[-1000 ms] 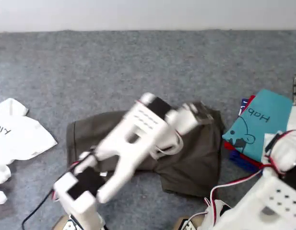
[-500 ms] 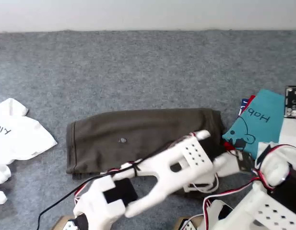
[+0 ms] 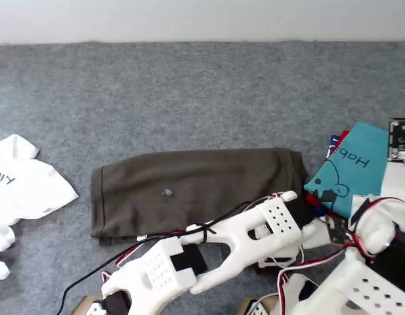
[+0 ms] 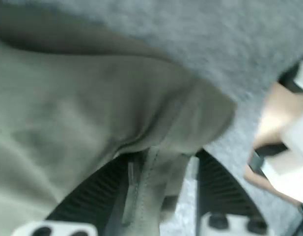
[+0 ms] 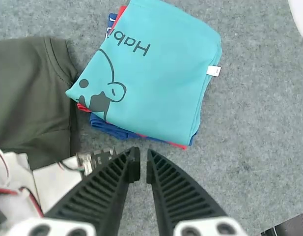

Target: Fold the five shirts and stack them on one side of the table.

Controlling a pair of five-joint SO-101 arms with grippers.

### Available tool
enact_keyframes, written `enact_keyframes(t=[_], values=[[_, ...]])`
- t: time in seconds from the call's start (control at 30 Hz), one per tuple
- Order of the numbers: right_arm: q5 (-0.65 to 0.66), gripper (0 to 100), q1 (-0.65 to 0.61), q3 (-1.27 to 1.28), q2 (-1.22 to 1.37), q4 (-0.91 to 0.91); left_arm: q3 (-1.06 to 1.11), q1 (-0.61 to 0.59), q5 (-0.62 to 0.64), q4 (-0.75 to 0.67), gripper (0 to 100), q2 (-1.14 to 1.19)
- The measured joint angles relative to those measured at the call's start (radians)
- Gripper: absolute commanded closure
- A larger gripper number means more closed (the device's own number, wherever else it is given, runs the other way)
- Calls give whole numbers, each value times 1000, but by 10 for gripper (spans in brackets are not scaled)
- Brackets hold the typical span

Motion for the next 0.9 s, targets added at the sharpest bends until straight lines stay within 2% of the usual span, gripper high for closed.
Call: enact_keyframes(t=[0.13,0.47,0.67,0.9], values=[[0,955,0,0,0,0,-18,-5,3,-5,986,0],[0,955,0,0,0,0,-184,-18,5,117,986,0],[0,955,0,0,0,0,-322,-94,6,150,985,0],[0,955,0,0,0,0,-342,-193,-2,153,973,17]])
